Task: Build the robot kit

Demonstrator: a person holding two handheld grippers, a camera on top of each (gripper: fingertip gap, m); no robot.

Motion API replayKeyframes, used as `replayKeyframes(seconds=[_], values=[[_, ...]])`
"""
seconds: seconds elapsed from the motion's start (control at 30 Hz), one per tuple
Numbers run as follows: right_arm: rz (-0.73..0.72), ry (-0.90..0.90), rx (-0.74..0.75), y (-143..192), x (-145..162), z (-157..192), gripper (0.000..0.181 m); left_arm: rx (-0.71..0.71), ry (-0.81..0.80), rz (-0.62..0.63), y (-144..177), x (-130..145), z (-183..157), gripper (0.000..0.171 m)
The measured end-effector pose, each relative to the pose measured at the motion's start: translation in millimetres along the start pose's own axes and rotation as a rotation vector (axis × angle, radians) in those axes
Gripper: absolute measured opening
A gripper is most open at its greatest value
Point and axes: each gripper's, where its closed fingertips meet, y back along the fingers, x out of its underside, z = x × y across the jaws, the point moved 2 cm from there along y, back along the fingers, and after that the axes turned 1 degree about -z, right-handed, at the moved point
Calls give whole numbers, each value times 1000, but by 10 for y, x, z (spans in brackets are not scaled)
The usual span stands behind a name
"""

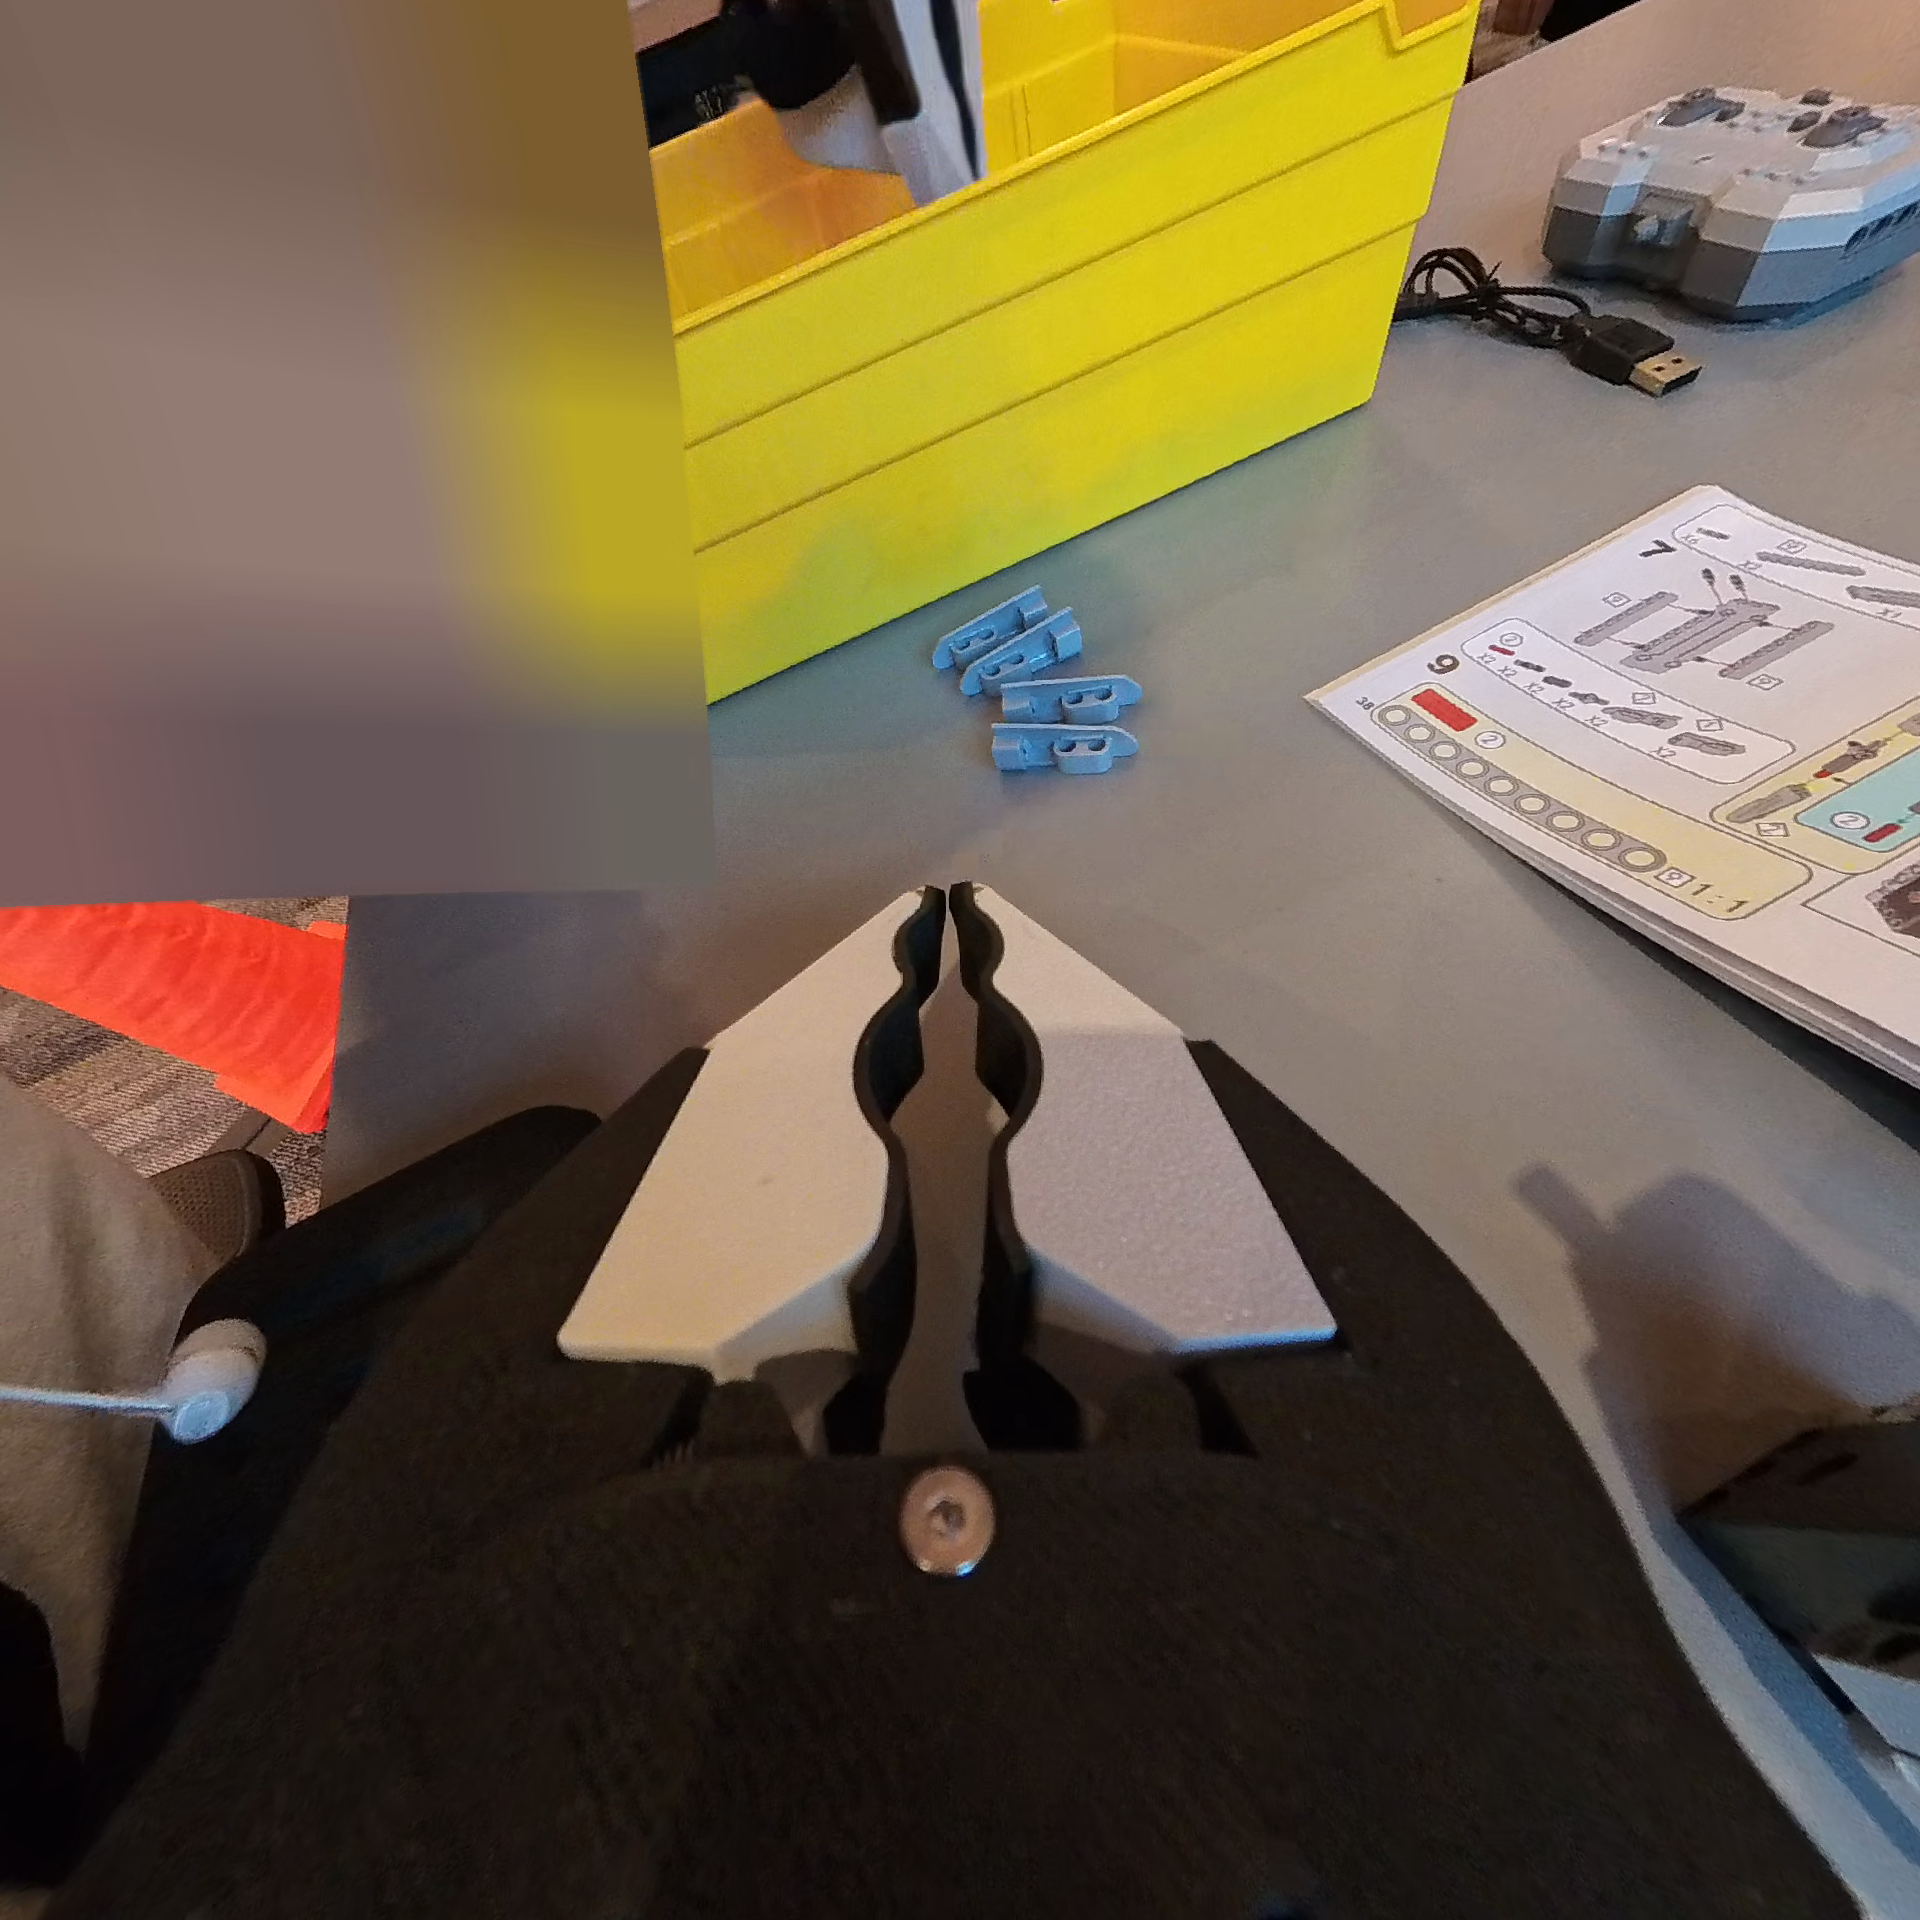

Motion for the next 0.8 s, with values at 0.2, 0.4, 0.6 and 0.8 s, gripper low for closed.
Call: replayKeyframes(seconds=[0.2, 0.4, 0.6, 0.8], values=[[4, -13, -3, -1, 5, -8, 1, -6, 32, -124, 87, -198, 61, 22], [7, -1, -5, -9, 9, 13, 1, 39, 38, -60, -79, -168, 52, 31], [7, -6, -10, 2, 14, 21, 1, 51, -46, -51, -169, -367, -101, 30], [4, -31, -17, 8, 13, 5, 1, 17, -60, 4, -235, -382, -119, 28]])
